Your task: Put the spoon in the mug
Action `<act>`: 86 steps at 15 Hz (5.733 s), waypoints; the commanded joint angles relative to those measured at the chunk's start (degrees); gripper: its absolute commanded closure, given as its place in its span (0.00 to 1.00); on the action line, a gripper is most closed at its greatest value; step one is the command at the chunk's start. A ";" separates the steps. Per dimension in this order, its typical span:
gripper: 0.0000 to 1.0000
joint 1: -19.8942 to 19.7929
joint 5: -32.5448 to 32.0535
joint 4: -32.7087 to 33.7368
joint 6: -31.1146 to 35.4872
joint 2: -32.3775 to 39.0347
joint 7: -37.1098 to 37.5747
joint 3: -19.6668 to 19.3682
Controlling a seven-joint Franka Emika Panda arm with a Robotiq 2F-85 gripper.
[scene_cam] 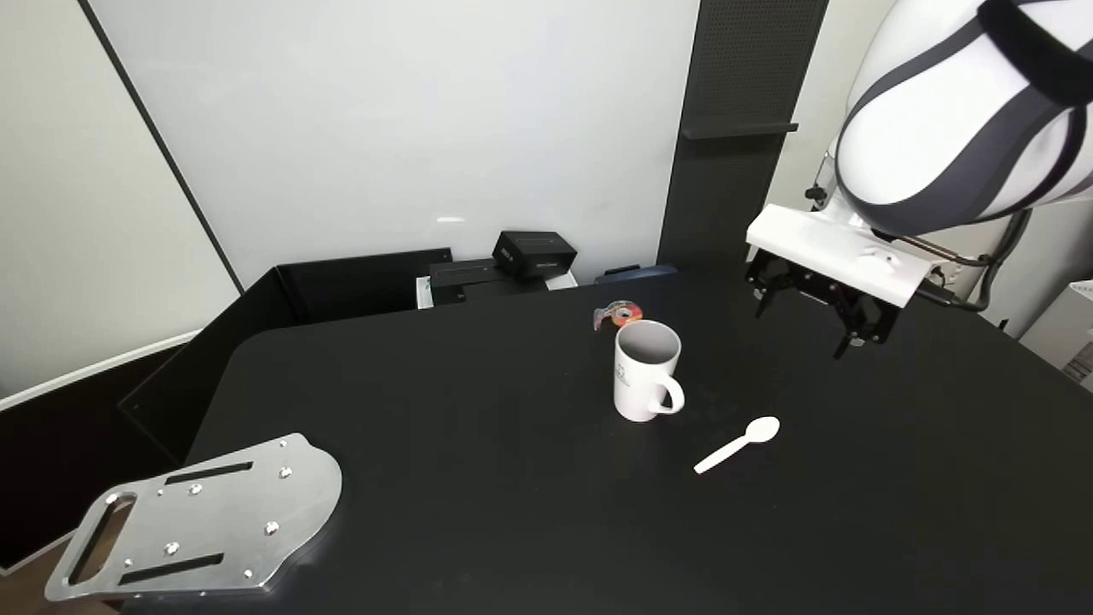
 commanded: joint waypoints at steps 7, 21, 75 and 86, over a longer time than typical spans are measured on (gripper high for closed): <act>0.00 -0.27 -1.22 0.71 -0.43 0.69 0.87 0.29; 0.00 3.30 0.10 4.44 6.96 10.17 4.36 -0.59; 0.96 10.14 -1.73 21.04 1.45 24.64 17.06 -10.60; 0.96 16.37 -10.68 22.89 0.87 20.08 21.92 -16.26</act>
